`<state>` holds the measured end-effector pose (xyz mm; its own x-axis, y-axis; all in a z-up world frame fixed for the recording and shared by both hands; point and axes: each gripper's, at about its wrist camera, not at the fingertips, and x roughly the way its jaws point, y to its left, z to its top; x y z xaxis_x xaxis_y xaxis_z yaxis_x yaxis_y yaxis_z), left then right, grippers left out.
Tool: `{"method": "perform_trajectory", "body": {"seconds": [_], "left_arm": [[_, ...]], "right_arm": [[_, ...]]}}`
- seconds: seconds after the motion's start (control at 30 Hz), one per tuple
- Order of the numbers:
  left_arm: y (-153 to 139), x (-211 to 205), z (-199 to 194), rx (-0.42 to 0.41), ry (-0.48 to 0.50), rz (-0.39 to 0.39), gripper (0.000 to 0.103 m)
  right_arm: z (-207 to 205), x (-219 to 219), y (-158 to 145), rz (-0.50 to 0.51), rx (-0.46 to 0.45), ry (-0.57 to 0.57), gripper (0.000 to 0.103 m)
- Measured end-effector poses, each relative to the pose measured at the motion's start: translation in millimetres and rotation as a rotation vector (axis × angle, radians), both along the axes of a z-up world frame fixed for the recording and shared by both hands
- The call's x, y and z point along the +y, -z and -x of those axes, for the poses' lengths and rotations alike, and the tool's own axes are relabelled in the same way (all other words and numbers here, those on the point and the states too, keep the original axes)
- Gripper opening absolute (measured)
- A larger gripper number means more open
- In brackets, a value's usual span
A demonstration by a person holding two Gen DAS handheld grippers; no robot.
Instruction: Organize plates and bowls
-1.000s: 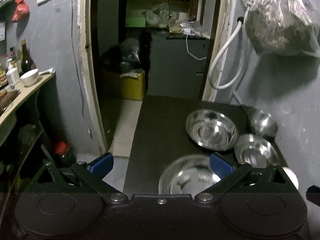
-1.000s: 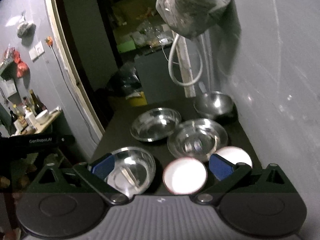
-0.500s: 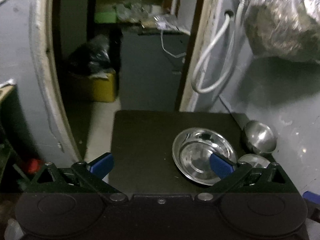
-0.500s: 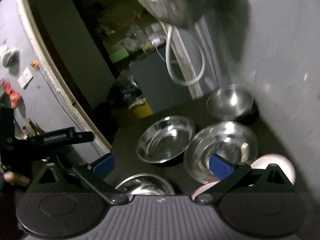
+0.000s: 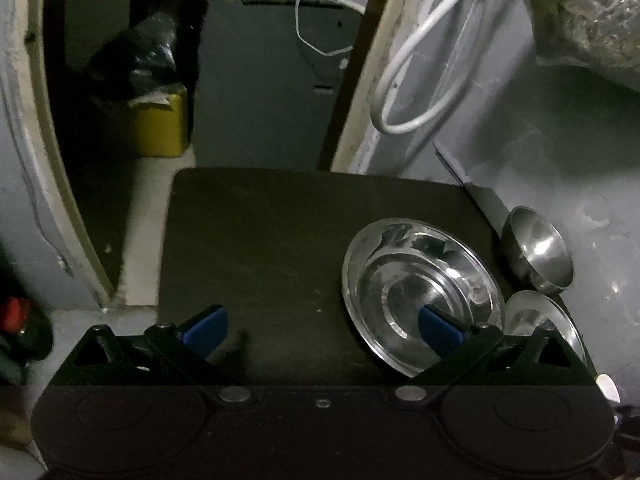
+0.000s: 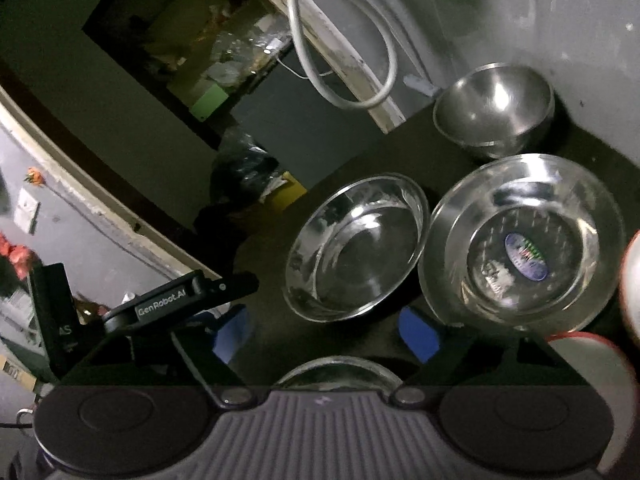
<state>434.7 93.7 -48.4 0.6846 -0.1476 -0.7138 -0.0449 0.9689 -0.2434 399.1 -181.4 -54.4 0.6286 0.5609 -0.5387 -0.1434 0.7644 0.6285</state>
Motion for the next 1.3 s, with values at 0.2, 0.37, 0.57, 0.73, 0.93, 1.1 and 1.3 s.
{"method": "perform_trajectory", "body": {"seconds": [0.2, 0.37, 0.57, 0.73, 0.93, 1.1, 1.3], "left_arm": [[17, -1, -19, 0.027, 0.048, 0.056, 0.084], [27, -4, -34, 0.055, 0.078, 0.092, 0.066], [36, -4, -41, 0.096, 0.096, 0.134, 0.046], [37, -8, -42, 0.101, 0.110, 0.125, 0.031], [40, -7, -41, 0.107, 0.127, 0.132, 0.016], [39, -8, -36, 0.095, 0.140, 0.117, 0.016], [34, -5, -24, 0.056, 0.128, 0.130, 0.018]], "right_arm": [[-16, 15, 14, 0.026, 0.031, 0.035, 0.075], [-24, 21, 24, 0.048, 0.056, 0.083, 0.063], [-30, 25, 33, 0.061, 0.086, 0.120, 0.051], [-32, 28, 38, 0.071, 0.098, 0.145, 0.037], [-32, 29, 39, 0.058, 0.092, 0.166, 0.027], [-33, 29, 38, 0.070, 0.090, 0.176, 0.024], [-32, 30, 28, 0.103, 0.051, 0.136, 0.024]]}}
